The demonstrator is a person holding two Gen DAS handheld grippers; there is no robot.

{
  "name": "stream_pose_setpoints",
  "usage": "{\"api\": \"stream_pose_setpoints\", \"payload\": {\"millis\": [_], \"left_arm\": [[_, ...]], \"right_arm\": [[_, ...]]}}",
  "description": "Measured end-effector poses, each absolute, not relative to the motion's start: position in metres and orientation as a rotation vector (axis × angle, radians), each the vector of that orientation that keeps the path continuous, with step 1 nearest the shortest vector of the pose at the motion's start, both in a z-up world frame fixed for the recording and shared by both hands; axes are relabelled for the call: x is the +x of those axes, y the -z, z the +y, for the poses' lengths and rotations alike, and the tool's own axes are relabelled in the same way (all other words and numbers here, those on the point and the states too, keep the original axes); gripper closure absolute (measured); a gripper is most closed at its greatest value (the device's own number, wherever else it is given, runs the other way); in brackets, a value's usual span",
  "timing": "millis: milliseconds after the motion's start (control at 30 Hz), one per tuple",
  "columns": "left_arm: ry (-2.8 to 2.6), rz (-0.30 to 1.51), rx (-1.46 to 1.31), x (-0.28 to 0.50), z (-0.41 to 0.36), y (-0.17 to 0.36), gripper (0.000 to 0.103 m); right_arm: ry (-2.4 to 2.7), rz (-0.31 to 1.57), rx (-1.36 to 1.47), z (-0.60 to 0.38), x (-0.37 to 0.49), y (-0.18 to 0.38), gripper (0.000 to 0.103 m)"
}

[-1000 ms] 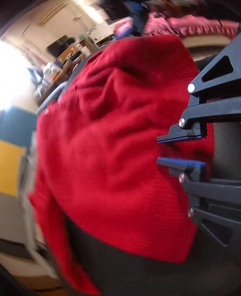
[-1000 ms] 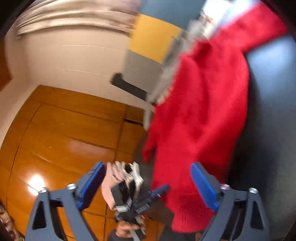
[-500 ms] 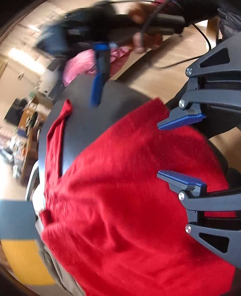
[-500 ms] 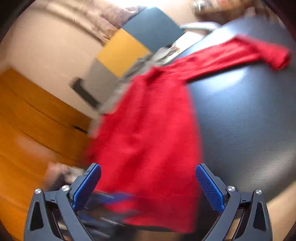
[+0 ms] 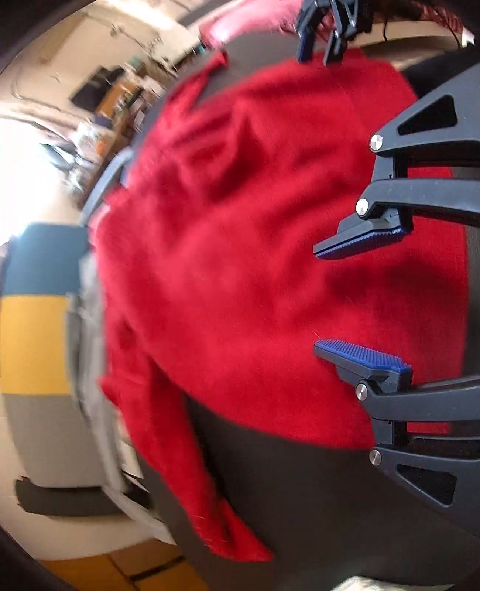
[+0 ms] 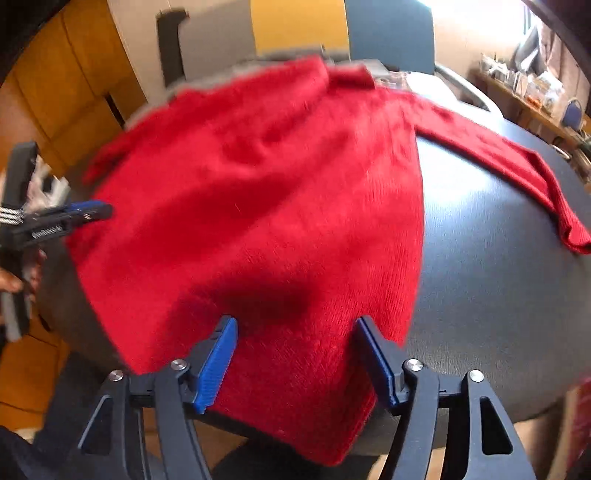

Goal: Fold clothes

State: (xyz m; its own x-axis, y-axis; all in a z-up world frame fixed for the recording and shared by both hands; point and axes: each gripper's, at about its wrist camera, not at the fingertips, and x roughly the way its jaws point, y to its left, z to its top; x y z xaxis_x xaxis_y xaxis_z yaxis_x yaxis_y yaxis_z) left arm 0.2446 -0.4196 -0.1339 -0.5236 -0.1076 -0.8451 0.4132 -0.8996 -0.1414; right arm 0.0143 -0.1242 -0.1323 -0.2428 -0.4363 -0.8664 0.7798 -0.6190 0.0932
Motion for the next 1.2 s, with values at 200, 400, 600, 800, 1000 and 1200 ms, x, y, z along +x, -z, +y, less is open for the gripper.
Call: {"api": "stream_pose_setpoints", "payload": {"millis": [200, 400, 600, 800, 1000, 1200], "left_arm": [[2.43, 0.537, 1.289, 0.263, -0.421, 0.144, 0.057], [2.392, 0.569, 1.299, 0.273, -0.417, 0.141, 0.057], [2.425, 0.71, 1.326, 0.276, -0.424, 0.126, 0.057], [2.434, 0.858, 1.109, 0.261, -0.479, 0.096, 0.056], [2.483, 0.592, 1.052, 0.2, -0.524, 0.059, 0.056], [2.287, 0.549, 1.007, 0.183, -0.618, 0.042, 0.056]], "right_arm": [[1.977, 0.544, 1.167, -0.102, 0.016, 0.136, 0.026], [1.971, 0.548, 1.176, -0.087, 0.008, 0.137, 0.023], [1.923, 0.584, 1.24, -0.087, -0.003, 0.13, 0.022], [2.0, 0.408, 1.163, -0.087, -0.03, 0.091, 0.019], [2.009, 0.163, 1.068, -0.118, -0.056, 0.073, 0.012], [1.926, 0.19, 1.02, -0.173, -0.058, 0.07, 0.01]]}}
